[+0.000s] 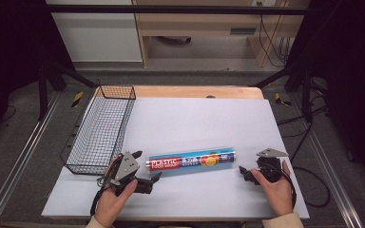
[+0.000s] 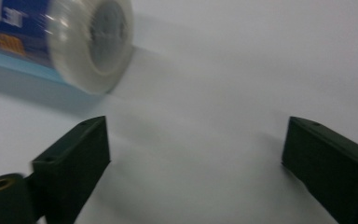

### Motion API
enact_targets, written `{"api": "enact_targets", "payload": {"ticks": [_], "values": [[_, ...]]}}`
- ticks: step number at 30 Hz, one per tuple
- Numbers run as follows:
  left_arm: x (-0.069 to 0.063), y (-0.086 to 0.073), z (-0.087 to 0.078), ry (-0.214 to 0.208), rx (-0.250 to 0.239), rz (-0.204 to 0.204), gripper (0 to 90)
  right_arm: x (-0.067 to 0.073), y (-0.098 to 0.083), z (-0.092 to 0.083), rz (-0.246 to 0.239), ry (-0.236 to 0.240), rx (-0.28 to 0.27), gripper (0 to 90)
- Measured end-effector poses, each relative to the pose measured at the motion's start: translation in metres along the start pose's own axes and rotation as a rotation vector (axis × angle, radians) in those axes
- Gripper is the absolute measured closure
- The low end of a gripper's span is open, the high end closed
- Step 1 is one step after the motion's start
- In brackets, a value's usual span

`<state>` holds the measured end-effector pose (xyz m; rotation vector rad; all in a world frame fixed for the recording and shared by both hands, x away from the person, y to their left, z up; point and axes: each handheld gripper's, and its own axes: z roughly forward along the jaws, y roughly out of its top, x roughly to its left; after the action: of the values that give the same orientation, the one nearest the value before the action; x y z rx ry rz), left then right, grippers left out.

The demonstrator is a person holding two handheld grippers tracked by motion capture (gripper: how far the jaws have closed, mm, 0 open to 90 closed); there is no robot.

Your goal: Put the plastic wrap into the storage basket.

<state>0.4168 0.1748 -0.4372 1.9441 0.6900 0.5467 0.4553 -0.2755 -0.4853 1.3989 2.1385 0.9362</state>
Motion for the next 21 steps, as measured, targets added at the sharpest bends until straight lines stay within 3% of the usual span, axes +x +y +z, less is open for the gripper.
{"api": "enact_targets", "payload": {"ticks": [2, 4, 8, 10, 14, 16, 18, 21], "values": [[0.000, 0.000, 0.001, -0.022, 0.013, -0.002, 3.2, 0.002, 0.004, -0.009, -0.040, -0.009, -0.036, 4.3], [0.000, 0.000, 0.002, -0.029, 0.025, -0.005, 3.1, 0.005, 0.009, -0.017, -0.088, -0.014, -0.061, 8.8], [0.002, 0.000, -0.002, -0.043, 0.023, -0.001, 3.1, 0.015, 0.023, -0.039, -0.241, -0.045, -0.141, 7.8], [0.003, -0.003, -0.005, -0.041, 0.036, 0.005, 3.0, 0.020, 0.033, -0.048, -0.313, -0.032, -0.142, 7.4], [0.005, -0.010, -0.011, -0.059, 0.055, -0.004, 2.8, 0.029, 0.055, -0.063, -0.464, 0.014, -0.094, 6.5], [0.004, -0.012, -0.011, -0.062, 0.060, -0.003, 2.9, 0.033, 0.065, -0.065, -0.506, 0.045, -0.046, 7.7], [0.003, -0.013, -0.012, -0.056, 0.071, 0.011, 3.0, 0.035, 0.076, -0.062, -0.550, 0.096, 0.008, 7.2], [0.004, -0.010, -0.011, -0.047, 0.055, 0.018, 2.9, 0.041, 0.089, -0.054, -0.640, 0.132, 0.019, 7.3]]}}
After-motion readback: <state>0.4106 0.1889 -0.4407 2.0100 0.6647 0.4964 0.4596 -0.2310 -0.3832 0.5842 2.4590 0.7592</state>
